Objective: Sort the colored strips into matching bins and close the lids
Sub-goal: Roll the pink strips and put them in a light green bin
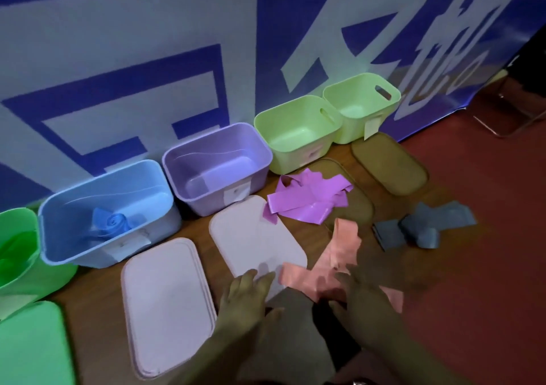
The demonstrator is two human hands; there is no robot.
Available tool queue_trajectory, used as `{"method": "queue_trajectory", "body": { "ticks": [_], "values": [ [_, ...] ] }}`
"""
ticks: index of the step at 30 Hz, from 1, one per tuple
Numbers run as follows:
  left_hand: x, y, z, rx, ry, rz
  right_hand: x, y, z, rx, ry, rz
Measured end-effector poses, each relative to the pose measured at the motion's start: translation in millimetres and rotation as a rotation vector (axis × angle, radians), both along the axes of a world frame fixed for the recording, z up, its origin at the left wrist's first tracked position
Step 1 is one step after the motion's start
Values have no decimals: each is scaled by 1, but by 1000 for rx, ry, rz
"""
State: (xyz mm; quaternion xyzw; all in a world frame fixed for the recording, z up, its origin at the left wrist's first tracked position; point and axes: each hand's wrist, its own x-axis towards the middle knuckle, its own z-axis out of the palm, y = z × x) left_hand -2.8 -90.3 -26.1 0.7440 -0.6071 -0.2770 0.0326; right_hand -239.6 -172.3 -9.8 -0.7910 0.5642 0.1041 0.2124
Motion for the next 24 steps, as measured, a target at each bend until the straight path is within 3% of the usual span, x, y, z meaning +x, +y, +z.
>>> {"method": "queue_trajectory", "body": {
  "ticks": [8, 12, 20, 24],
  "values": [
    [-66, -64, -23, -78, -39, -82, -42, -55, -38, -121, -194, -31],
    [-86, -87, -28, -144, 104, -31, -54, -76, -57, -82, -145, -28],
    [-105, -118, -33, -168, 25, -58, -59, -93, -75, -127, -61, 55],
    [-106, -130, -28, -213, 66, -23, -59, -98, -73, -137, -126, 58]
  ]
}}
